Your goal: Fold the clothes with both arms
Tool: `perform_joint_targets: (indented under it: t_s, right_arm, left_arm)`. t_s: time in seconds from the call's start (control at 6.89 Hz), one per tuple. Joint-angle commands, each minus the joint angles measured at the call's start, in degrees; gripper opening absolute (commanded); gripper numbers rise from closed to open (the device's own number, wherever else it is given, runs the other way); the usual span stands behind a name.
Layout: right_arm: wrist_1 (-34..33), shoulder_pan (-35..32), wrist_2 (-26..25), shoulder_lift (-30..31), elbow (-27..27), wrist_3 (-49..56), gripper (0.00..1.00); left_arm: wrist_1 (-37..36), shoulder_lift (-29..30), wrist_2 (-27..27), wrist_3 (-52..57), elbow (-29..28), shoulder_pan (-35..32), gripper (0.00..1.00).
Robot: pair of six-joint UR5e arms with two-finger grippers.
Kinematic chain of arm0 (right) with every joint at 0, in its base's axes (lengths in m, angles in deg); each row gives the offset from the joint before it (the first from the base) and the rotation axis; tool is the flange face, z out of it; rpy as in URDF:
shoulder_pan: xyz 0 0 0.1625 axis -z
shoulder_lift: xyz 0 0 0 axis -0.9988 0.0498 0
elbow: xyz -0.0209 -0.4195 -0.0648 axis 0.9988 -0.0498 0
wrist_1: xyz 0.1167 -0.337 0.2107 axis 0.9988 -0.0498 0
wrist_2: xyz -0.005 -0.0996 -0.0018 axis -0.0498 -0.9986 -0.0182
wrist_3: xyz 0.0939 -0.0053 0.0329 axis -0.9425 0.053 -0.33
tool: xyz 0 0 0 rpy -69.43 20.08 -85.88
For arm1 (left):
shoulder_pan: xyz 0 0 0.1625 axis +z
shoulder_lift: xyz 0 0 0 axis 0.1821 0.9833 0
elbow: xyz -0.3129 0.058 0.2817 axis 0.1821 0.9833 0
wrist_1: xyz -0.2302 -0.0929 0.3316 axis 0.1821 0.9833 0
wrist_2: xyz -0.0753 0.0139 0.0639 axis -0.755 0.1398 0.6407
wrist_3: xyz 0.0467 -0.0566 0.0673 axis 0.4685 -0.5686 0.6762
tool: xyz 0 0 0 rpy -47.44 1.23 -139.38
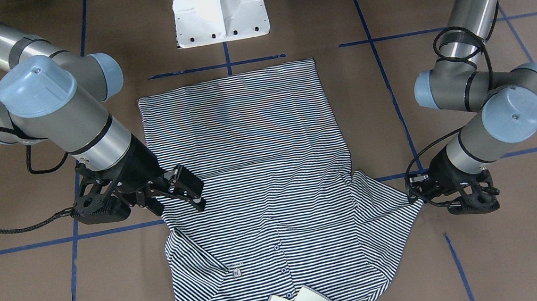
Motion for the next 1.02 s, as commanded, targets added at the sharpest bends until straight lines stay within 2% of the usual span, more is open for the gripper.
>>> perform_joint_targets:
  t_s: [0.0, 0.29, 0.58, 0.73, 0.87]
  right_arm:
    - [-0.07, 0.0, 0.0, 0.0, -0.04, 0.03, 1.0]
    - [0.02, 0.0, -0.09, 0.09, -0.12, -0.06, 1.0]
    - [0.02, 0.09, -0.09, 0.18, -0.12, -0.06, 1.0]
    - [-0.07, 0.0, 0.0, 0.27, -0.12, -0.06, 1.0]
    - [-0.07, 0.0, 0.0, 0.27, -0.3, 0.03, 1.0]
  left_arm:
    - [0.01, 0.31, 0.03, -0.1, 0.08, 0.13, 0.0]
    - [-0.86, 1.8, -0.5, -3.15, 4.27, -0.39, 0.0]
    - [-1.04, 6.97, 0.55, -12.11, 4.31, 2.05, 0.0]
    - [-1.04, 9.95, 4.38, -15.71, 2.74, 4.68, 0.0]
    - [-0.95, 14.33, 7.38, -18.18, -2.5, 6.88, 0.0]
